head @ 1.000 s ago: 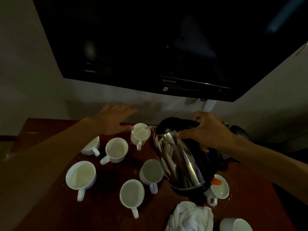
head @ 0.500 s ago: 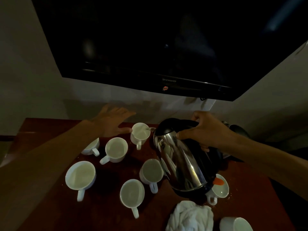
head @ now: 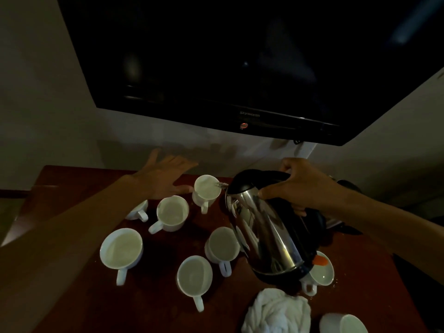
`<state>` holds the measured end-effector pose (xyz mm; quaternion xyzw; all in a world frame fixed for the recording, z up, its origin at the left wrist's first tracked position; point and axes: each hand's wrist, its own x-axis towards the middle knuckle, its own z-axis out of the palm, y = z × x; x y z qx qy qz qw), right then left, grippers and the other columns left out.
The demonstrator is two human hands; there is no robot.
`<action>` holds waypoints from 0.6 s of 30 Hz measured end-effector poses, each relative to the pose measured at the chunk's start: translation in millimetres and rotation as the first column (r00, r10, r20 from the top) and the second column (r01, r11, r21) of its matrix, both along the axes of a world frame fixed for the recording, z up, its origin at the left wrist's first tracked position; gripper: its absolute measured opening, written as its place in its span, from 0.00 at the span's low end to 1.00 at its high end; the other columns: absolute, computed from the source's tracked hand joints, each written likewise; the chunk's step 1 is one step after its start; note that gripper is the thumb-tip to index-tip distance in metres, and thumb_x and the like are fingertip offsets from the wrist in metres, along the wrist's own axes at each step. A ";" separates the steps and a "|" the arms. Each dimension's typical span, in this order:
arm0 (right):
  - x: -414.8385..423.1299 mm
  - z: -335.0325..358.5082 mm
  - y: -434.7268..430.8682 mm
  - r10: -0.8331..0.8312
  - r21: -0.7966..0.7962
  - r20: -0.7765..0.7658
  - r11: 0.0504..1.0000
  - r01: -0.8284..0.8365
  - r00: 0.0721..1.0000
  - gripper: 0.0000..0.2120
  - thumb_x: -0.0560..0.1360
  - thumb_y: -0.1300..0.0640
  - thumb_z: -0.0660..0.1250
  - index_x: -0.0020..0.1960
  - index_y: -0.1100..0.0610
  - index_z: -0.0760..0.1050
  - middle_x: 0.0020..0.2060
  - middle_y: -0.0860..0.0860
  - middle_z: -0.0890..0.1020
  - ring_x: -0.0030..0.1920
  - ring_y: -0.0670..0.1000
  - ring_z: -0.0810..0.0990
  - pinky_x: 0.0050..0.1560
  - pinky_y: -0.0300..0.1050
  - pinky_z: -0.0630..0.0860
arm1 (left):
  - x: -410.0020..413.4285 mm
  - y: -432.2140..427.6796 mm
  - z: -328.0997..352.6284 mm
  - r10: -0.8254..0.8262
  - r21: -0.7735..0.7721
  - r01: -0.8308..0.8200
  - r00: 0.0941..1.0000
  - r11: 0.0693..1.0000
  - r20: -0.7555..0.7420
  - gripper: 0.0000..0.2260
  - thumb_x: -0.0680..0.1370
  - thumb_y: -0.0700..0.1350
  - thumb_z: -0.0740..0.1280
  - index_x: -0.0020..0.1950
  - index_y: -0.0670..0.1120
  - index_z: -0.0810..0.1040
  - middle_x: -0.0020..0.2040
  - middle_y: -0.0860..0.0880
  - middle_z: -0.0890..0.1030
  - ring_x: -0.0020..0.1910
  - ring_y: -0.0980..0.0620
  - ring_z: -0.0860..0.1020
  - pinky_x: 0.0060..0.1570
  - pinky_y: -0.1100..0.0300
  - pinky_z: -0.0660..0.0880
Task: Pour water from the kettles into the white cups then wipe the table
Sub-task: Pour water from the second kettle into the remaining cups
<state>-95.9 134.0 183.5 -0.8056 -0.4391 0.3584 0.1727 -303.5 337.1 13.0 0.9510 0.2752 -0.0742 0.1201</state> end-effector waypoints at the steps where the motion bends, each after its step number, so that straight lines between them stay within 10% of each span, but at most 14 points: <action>1: 0.3 -0.3 0.2 -0.001 -0.006 0.001 1.000 0.001 1.000 0.10 0.74 0.59 0.76 0.45 0.59 0.74 0.25 0.55 0.79 0.20 0.50 0.70 0.20 0.41 0.68 | -0.4 0.3 -0.1 0.006 0.014 -0.006 1.000 1.000 -0.002 0.33 0.79 0.67 0.55 0.80 0.58 0.50 0.81 0.51 0.57 0.80 0.49 0.52 0.74 0.38 0.36; 18: -1.7 3.1 -0.3 -0.005 -0.002 -0.015 1.000 0.005 1.000 0.10 0.74 0.60 0.76 0.45 0.59 0.74 0.24 0.57 0.77 0.20 0.51 0.70 0.21 0.41 0.68 | 1.5 3.2 -1.7 -0.012 0.029 0.013 1.000 0.999 -0.023 0.33 0.79 0.67 0.56 0.80 0.59 0.48 0.81 0.51 0.55 0.80 0.50 0.51 0.72 0.37 0.33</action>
